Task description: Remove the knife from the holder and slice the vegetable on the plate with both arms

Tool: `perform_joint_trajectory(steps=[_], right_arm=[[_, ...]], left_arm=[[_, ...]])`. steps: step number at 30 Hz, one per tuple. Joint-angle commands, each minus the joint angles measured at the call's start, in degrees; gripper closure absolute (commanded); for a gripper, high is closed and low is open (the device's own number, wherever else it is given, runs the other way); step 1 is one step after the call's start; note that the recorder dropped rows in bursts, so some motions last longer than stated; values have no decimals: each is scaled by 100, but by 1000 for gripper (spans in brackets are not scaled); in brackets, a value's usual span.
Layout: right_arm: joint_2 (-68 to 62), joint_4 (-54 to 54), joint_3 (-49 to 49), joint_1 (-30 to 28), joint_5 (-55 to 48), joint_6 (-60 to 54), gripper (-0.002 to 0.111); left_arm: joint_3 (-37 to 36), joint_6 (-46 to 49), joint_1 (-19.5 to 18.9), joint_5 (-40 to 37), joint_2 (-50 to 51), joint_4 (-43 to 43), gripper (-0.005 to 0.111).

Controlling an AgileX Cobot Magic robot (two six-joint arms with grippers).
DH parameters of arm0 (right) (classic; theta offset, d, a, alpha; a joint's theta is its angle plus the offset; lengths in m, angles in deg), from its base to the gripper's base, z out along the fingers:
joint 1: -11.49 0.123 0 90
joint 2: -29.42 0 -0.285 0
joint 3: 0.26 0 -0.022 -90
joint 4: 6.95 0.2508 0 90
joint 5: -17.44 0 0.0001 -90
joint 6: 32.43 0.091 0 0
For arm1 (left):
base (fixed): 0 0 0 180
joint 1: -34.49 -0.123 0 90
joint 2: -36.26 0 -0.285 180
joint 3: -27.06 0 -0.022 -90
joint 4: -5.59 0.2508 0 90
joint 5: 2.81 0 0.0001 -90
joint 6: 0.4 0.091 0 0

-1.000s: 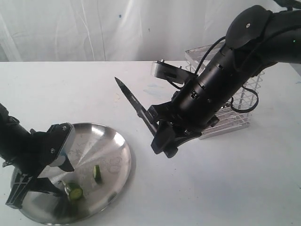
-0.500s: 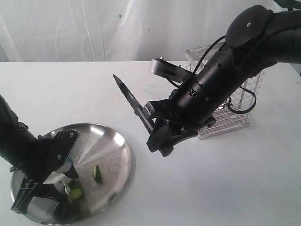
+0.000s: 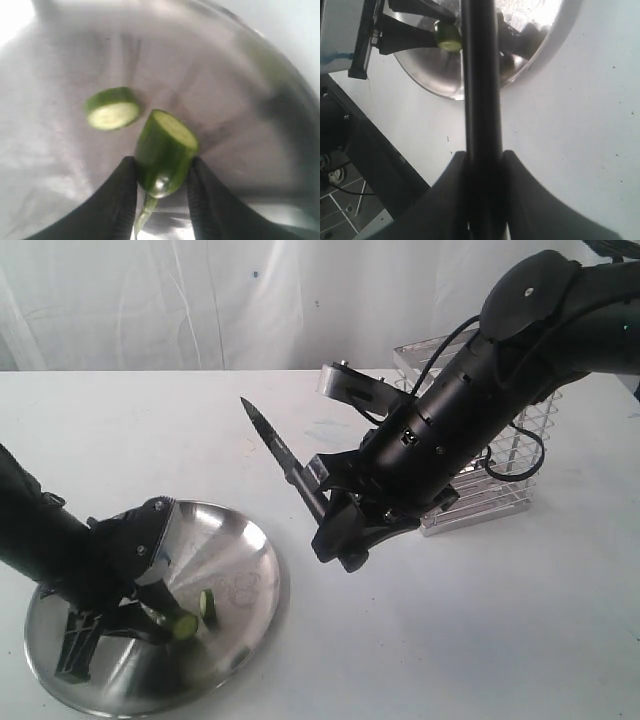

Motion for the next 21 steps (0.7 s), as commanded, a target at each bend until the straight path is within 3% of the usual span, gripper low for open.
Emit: perform_joint_trajectory(steps=[1,12,21], right_arm=[[59,74,-17,-37,17,-63,108],[59,74,-17,-37,333,89,108],[59,74,-17,-37,333,111,108]], left_arm=[[-36,-696,23,896,-211,-698,107],[-36,-1586,23,1705,-219,-419,107],[-36,-2895,23,1167,-219,23,107]])
